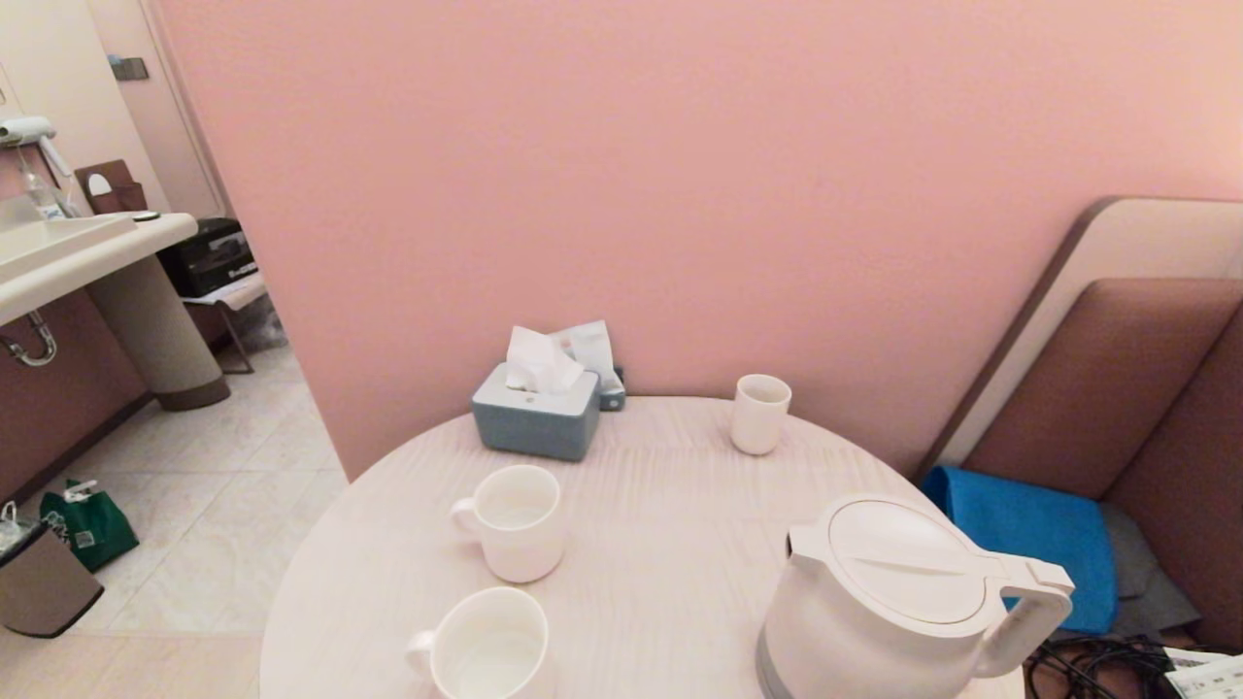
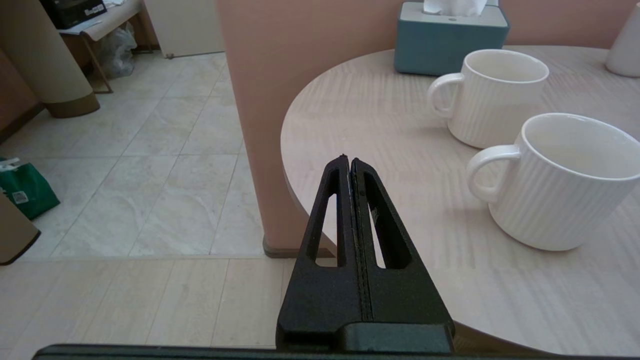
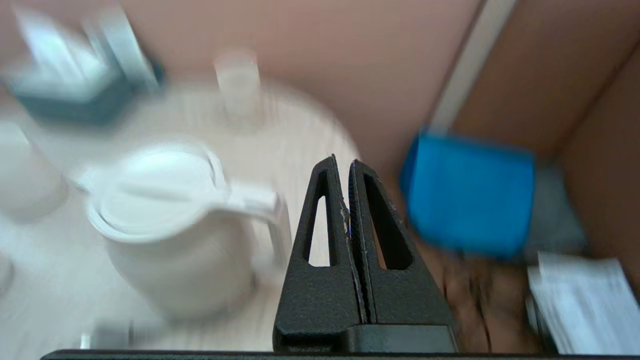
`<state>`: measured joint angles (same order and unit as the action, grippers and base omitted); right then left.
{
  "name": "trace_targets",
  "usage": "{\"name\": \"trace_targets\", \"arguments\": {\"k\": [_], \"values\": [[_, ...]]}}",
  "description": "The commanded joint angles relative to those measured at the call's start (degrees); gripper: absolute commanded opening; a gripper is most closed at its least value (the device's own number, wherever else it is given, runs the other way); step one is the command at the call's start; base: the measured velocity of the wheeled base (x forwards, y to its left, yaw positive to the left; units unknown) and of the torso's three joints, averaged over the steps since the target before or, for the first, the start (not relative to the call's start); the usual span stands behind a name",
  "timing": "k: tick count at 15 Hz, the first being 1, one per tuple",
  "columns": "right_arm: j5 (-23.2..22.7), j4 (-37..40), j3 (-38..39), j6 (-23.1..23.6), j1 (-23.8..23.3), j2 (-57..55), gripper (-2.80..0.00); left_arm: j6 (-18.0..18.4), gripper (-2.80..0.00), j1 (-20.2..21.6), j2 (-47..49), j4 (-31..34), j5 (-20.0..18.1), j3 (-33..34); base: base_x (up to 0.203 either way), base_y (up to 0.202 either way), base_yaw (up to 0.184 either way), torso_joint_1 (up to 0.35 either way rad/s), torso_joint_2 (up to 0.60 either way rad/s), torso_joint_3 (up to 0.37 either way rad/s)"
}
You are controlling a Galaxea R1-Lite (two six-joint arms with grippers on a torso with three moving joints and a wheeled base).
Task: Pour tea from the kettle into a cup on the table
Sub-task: Pick up the kettle
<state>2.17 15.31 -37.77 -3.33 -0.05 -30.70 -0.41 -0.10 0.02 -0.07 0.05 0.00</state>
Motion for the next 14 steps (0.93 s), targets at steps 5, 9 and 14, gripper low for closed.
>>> {"name": "trace_targets", "arguments": {"k": [5, 9, 14], "values": [[0.1, 27.0, -7.8, 0.0, 0.0, -25.5, -2.8, 0.0, -2.8, 0.0, 0.1, 0.0, 0.0, 0.0, 0.0, 0.0, 0.0, 0.0, 0.0, 0.0], [-2.6, 32.4, -6.2, -0.1, 0.6, -29.9, -2.8, 0.0, -2.8, 0.0, 0.1, 0.0, 0.0, 0.0, 0.0, 0.0, 0.0, 0.0, 0.0, 0.0], [-10.3, 16.8, 3.9, 2.3, 0.9, -25.7, -2.8, 0.0, -2.8, 0.0, 0.0, 0.0, 0.0, 0.0, 0.0, 0.0, 0.0, 0.0, 0.0, 0.0]]}}
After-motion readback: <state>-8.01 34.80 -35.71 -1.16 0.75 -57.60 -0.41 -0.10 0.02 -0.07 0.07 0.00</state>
